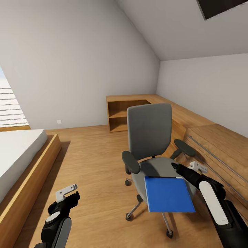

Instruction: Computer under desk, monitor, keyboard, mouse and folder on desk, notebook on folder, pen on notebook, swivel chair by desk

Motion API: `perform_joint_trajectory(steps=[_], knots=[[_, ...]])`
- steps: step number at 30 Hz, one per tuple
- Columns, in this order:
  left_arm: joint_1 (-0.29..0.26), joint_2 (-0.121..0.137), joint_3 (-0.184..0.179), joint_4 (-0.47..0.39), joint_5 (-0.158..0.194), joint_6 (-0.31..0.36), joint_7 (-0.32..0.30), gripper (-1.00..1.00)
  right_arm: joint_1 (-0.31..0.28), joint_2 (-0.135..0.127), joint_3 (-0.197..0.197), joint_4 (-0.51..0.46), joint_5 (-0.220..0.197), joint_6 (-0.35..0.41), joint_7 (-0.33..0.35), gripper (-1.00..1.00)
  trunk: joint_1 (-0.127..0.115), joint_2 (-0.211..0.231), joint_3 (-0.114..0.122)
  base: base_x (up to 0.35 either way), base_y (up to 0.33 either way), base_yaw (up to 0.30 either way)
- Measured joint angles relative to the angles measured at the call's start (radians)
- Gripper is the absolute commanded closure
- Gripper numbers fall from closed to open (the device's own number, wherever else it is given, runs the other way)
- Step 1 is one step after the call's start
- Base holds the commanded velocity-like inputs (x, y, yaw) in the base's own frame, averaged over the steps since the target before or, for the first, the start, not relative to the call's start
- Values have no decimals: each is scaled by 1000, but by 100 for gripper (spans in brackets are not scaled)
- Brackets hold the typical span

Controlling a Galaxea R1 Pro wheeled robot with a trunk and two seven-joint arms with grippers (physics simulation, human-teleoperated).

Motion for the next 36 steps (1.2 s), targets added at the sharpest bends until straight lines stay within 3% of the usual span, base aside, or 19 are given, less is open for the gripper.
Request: perform_joint_trajectory(steps=[14, 17, 20, 24, 27, 28, 36], knots=[[0, 0, 0, 0, 0, 0, -1, -100, 0, 0, -1, 1, 1, -1, 0, -100, 0, 0, 13, -297, 179, -248], [0, 0, -2, 0, 0, 0, -2, -100, 0, -3, -19, 0, 0, 2, 0, -100, 0, 0, 14, -100, 258, -230], [0, 1, 0, 0, 0, 1, -3, -100, 0, -2, -61, 0, 0, 5, 0, -100, -1, 0, 15, -31, 276, -88], [0, 1, -1, 0, 0, 2, -3, -100, 0, 0, -73, 0, -2, 6, 1, -100, -1, 0, 15, -10, 131, -30], [0, -4, -15, 0, 0, 0, -2, -100, 0, 0, -79, 2, -32, 7, 1, -100, 7, -14, 9, -1, 10, -2], [0, -4, -31, 0, 1, -12, -2, -100, 0, -3, -82, 10, -86, 7, 2, -100, 11, -21, 6, 0, 3, -1], [0, -4, -38, 0, 1, -53, 0, -100, 0, -3, -110, 42, -112, 3, 4, -100, 41, -77, -19, 0, 1, 0]])
